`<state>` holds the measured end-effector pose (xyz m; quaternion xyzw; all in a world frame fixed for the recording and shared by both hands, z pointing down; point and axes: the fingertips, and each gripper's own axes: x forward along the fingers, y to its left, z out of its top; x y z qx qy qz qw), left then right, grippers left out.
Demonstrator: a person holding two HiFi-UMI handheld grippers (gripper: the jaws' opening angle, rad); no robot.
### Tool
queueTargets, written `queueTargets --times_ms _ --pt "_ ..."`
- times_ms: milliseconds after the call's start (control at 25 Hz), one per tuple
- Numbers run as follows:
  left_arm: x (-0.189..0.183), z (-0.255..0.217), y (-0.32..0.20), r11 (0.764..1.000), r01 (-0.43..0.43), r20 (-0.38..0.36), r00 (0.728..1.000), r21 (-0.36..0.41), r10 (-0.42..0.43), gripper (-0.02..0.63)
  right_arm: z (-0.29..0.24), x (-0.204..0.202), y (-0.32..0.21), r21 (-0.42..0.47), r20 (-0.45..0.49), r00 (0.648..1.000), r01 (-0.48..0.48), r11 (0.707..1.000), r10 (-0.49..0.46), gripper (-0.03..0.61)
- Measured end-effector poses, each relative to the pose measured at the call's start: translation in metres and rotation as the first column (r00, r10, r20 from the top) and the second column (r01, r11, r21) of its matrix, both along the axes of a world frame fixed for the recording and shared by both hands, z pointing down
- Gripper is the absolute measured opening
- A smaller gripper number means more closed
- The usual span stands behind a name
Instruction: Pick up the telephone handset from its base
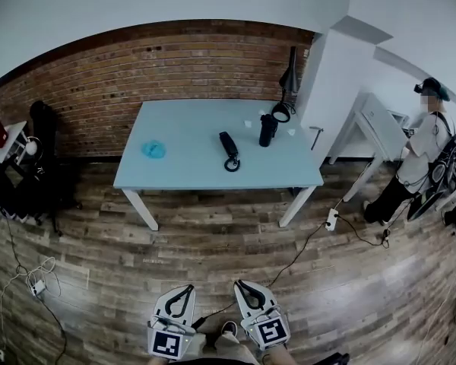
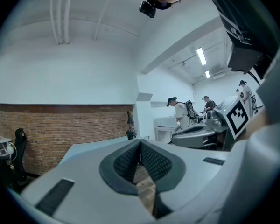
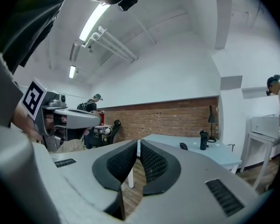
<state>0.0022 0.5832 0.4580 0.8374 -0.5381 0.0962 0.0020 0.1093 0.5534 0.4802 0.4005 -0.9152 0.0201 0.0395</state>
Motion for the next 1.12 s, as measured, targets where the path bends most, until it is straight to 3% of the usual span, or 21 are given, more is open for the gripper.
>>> queueTargets --times_ms 240,560,720,880,1120 --pt "-0.042 0.017 -0.025 1.000 0.021 -0.008 1.000 0.001 -0.021 0.018 -0.005 -0.031 -0.033 0.015 -0.033 0.999 -0.005 1.000 0.006 0.022" --pt "-0.105 -0.009 -0.094 0.995 0.010 -0.068 0.998 0.100 -0.003 0.018 -0.036 -0.069 -0.074 0.077 -0.077 0.996 -0.030 0.997 0.036 0.018" --pt "-0.125 -0.009 -0.117 0.995 -0.022 -0.057 0.998 0.101 0.028 0.018 -0.040 -0.083 -0.085 0.073 -0.083 0.995 -0.053 0.996 0.059 0.017" --pt "-0.128 0.004 -0.132 0.998 -0.018 -0.058 0.998 0.067 0.022 0.018 -0.030 -0.085 -0.099 0.056 -0.100 0.994 -0.036 0.998 0.041 0.015" --pt "-0.109 0.016 -0.166 1.000 0.012 -0.018 1.000 0.028 -0.012 0.018 -0.025 -0.071 -0.152 0.059 -0.045 0.999 -0.021 0.998 0.024 0.015"
